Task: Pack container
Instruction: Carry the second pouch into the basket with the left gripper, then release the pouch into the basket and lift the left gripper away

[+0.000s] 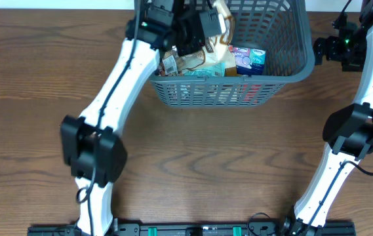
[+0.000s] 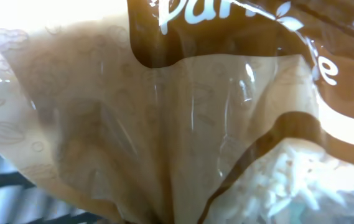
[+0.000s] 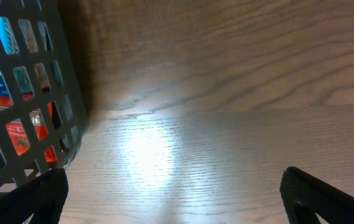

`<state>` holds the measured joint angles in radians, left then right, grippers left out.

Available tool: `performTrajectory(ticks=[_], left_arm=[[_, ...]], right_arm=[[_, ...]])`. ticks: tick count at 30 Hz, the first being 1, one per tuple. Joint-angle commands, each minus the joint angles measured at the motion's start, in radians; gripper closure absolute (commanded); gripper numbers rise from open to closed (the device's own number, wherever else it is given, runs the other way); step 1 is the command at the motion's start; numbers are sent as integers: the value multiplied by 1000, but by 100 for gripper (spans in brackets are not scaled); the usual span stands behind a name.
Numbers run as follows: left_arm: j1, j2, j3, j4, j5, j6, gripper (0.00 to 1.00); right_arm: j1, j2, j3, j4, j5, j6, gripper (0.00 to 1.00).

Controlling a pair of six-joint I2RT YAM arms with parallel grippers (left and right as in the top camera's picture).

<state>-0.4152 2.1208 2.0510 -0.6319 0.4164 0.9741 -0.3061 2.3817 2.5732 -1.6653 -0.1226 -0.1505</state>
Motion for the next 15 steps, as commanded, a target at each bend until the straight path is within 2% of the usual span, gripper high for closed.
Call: performTrajectory(ticks=[1, 3, 4, 6, 7, 9, 12, 13, 15], left_arm=[[-2, 24, 22, 6, 71, 8, 94], [-6, 45, 22, 4, 70, -16, 91], [-7, 50, 21, 0, 70, -30, 85], [-8, 59, 17, -7, 70, -53, 53], [-8, 63, 17, -18, 70, -55, 50], [-8, 63, 16, -33, 70, -55, 49], [-8, 60, 16, -41, 69, -57, 6], [-8, 59, 16, -40, 69, -75, 0], [-7, 47, 18, -40, 59, -137, 2]], right_arm=[[4, 1, -4, -3, -5, -8, 1], [4, 1, -4, -3, -5, -8, 1], [4, 1, -4, -3, -5, -8, 1], [4, 1, -4, -2, -5, -8, 1], [4, 1, -4, -1, -5, -8, 1], [4, 1, -4, 1, -5, -8, 1], [4, 1, -4, 9, -5, -8, 1], [4, 1, -4, 14, -5, -8, 1], [4, 0, -3, 32, -5, -7, 1]])
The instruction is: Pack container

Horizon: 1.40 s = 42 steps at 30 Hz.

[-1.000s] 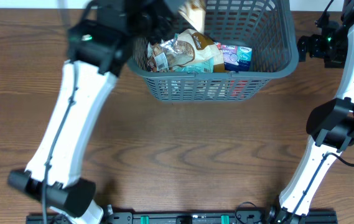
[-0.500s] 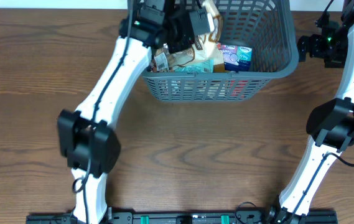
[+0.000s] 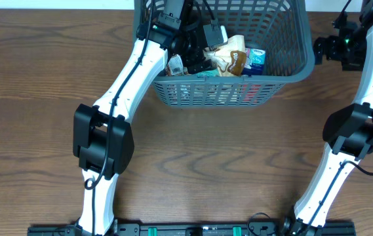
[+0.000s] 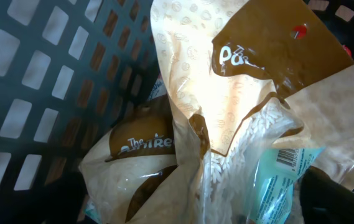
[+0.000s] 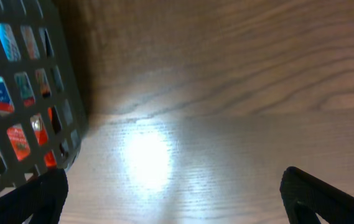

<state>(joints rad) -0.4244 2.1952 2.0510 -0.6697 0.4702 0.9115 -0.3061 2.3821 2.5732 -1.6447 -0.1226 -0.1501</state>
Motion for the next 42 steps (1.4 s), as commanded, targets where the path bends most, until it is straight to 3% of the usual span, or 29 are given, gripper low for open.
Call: performTrajectory(ticks=[1, 3, 11, 18, 22, 29, 35, 42], left_arm=[[4, -39, 21, -1, -21, -121, 1], [7, -73, 29, 5, -105, -186, 1], [85, -281, 47, 5, -323, -226, 1], [311, -435, 47, -2, -508, -565, 1], [444, -490, 47, -50, -512, -687, 1], [513, -592, 19, -233, -455, -692, 1], [514, -750, -185, -220, -401, -689, 1], [514, -1046, -622, -62, -334, -689, 1]], right_arm=[[4, -2, -2, 20, -5, -8, 1], [3, -6, 7, 43, -5, -7, 1], [-3, -117, 76, 220, -6, 14, 1], [-6, -254, 77, 378, 3, 9, 1], [-6, -310, 77, 365, 31, 8, 1], [-6, -430, 77, 252, 86, 44, 1], [3, -521, 77, 135, 90, 47, 1], [65, -620, 76, 8, 121, 41, 1]])
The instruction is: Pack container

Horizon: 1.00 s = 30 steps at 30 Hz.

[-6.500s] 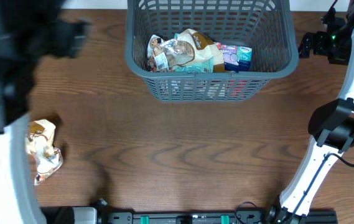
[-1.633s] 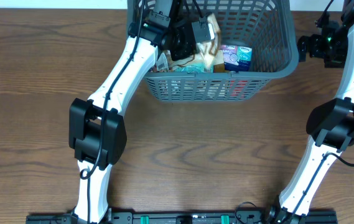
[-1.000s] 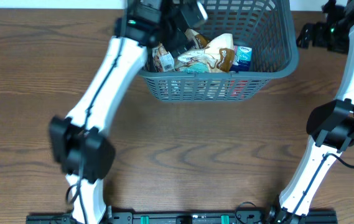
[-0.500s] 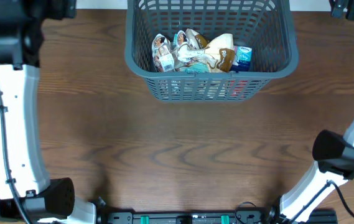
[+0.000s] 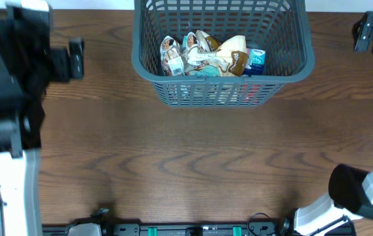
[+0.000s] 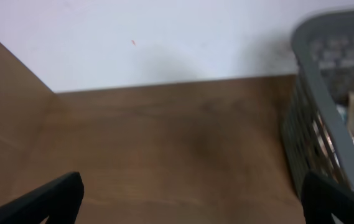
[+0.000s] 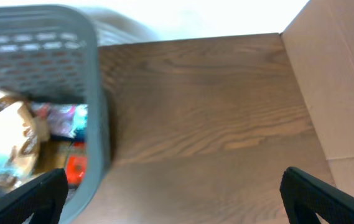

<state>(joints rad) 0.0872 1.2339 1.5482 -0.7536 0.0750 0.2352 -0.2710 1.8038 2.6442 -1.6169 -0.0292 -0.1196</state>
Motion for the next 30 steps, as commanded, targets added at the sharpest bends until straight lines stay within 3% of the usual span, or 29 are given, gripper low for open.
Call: performTrajectory(ticks=[1, 9, 16, 22, 30], left_arm=[[2, -129, -176, 38, 75, -13, 1], [2, -408, -449, 50, 142, -18, 1], [2, -556, -525, -8, 162, -43, 1], [2, -595, -526, -73, 206, -43, 1], [2, -614, -525, -106, 205, -47, 1]], right_arm=[[43, -62, 5, -33, 31, 11, 1], [121, -239, -16, -81, 63, 37, 1], [146, -451, -178, -80, 58, 43, 1], [146, -677, -499, -12, 35, 35, 1], [146, -1056, -1144, 220, -61, 11, 1]])
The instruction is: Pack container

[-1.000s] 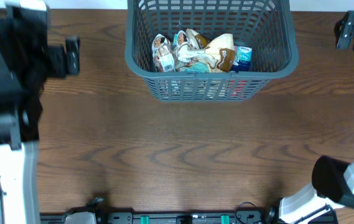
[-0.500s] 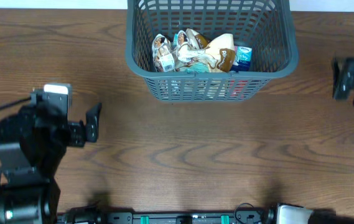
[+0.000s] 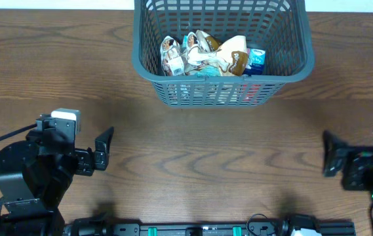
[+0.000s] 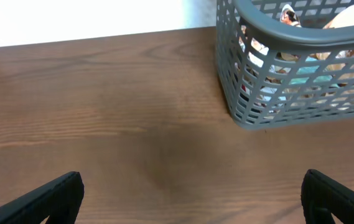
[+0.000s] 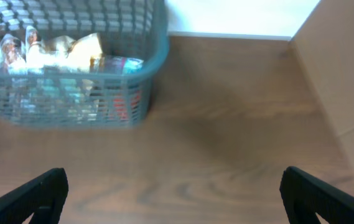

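The grey mesh basket [image 3: 219, 92] stands at the far middle of the table. Inside lie a tan and brown rice bag [image 3: 220, 56], a small packet with a barcode [image 3: 171, 59] and a blue packet [image 3: 255, 60]; red packaging shows through the front wall. My left gripper [image 3: 98, 152] is at the near left, open and empty, far from the basket [image 4: 288, 106]. My right gripper [image 3: 333, 162] is at the near right, also open and empty, facing the basket [image 5: 71, 102].
The brown wooden table [image 3: 193, 151] runs between both arms and the basket. A black rail [image 3: 186, 229] lines the near edge. A tan board [image 5: 344, 74] stands past the table's right side, and a white wall lies behind the basket.
Both arms have come from the far corners beside the basket to the near edge of the table. Both grippers stay open and empty. The basket's contents have not moved.
My left gripper was inside the basket with the tan rice bag filling its wrist view, the right gripper waiting by the basket's right wall. Then the bag lay in the basket. Later both arms were clear at the far corners, and now near.
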`<state>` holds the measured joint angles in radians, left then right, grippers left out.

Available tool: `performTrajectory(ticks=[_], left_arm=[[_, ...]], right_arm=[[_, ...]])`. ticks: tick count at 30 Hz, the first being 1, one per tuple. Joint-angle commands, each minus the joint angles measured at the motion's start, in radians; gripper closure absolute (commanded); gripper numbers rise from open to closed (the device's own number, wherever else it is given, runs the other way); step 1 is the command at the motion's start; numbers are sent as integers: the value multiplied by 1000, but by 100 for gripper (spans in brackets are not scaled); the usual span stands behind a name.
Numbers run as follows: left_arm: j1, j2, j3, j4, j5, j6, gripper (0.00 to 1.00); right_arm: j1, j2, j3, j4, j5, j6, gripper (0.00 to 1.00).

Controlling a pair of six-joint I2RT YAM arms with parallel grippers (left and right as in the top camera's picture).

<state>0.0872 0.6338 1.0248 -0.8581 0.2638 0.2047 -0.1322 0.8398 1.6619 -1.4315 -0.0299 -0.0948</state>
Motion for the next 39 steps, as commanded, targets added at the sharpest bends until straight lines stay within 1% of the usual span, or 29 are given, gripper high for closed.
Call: performTrajectory(ticks=[1, 3, 6, 10, 14, 17, 21, 25, 39], left_arm=[[2, -17, -2, -2, 13, -17, 1], [2, -31, -2, -18, 10, -17, 1], [2, -62, -2, -56, -36, -34, 1], [2, -116, -4, -77, -86, -34, 1], [2, -152, -42, -80, -112, -34, 2], [2, -152, -67, -77, -112, -34, 1], [2, -152, -70, -76, -116, -31, 1], [2, -152, -70, -77, -116, -31, 1], [2, -152, -70, -77, -116, -31, 1]], right_arm=[[8, -123, -222, 56, -80, -30, 1], [8, -177, -349, 104, -126, -62, 1], [8, -202, -463, 144, -171, -88, 1], [8, -201, -586, 174, -211, -127, 1], [8, -201, -677, 272, -274, -116, 1], [8, -201, -686, 298, -265, -116, 1], [8, -201, -684, 304, -197, -116, 1], [8, -201, -684, 279, -195, -116, 1], [8, -201, -684, 275, -195, -116, 1]])
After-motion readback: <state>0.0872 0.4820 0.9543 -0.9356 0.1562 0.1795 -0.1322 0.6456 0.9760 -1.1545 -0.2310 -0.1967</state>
